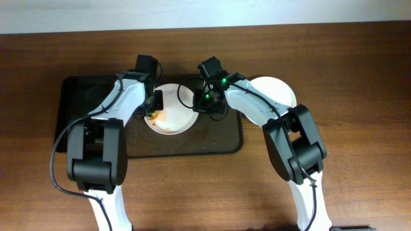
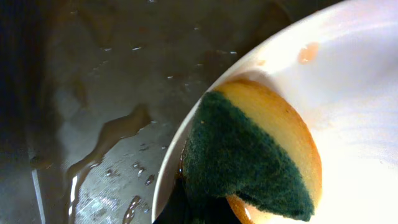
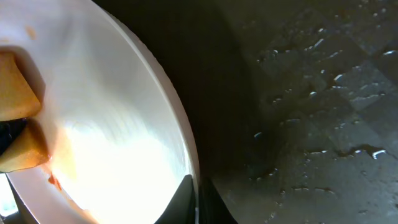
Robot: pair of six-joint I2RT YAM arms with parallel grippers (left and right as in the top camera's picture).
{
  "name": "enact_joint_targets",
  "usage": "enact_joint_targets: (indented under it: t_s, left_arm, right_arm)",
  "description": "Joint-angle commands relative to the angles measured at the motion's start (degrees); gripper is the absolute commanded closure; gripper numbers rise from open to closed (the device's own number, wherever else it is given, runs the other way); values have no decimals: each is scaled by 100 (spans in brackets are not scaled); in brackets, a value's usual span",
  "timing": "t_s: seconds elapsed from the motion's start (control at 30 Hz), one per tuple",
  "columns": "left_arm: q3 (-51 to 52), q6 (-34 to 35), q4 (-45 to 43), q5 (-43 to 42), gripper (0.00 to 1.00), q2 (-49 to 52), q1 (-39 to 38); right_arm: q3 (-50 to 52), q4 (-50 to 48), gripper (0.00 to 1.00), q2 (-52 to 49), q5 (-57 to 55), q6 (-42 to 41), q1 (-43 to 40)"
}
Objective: Clean dirty plates on tray and stack at the side
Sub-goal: 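Scrub the plate with the sponge in the left gripper while right holds rim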
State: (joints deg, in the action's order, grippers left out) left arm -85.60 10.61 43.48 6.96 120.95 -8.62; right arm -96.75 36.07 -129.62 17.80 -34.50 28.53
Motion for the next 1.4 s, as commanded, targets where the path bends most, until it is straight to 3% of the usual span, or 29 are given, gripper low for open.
enact_joint_targets:
  t_s: [0.0,0.17,0.27,0.4,0.47,0.6,0.73,0.77,0.9,1.03,1.1,1.17,1.3,1.37]
  left_arm:
    - [107,-1209,-151,-1762,99,120,155]
    - [107,-1539,-1165,-3206,99,120,157]
    - [107,-1134,-1840,-3189,99,120,157]
    - [107,-175,-1766,-608,99,120,140]
    - [107,-76,-1300,-90,99,120,140]
    - [107,-140,-251,-1075,100,120,129]
    - [101,-2326,542,-3709,100,120,129]
    - [101,-2680,627,-3971,100,120,129]
    - [101,-2730,323,-3893,99,120,188]
    - [103,-695,-758,-1731,99,120,354]
    - [103,-7,-855,-564,99,120,354]
    - [111,321,-708,-7,99,120,354]
    - [111,354,492,-772,99,120,339]
    - [111,-295,763,-1812,99,120,339]
  right_arm:
    - [9,120,96,-116,-173,-24,-118]
    - [9,166,96,-116,-85,17,-74]
    - [9,166,96,-116,-85,17,-74]
    - [9,162,96,-116,-85,17,-76]
    - [9,157,96,-116,-85,17,-76]
    - [9,138,96,-116,-85,20,-81]
    - [9,136,96,-116,-85,63,-81]
    - [9,136,96,-116,-85,63,-81]
    - [9,136,96,-116,-85,63,-81]
    - [9,138,96,-116,-85,63,-81]
    - [9,140,96,-116,-85,63,-81]
    - [9,138,96,-116,-85,63,-81]
    - [9,138,96,-116,-83,63,-81]
    - [9,138,96,-116,-81,63,-81]
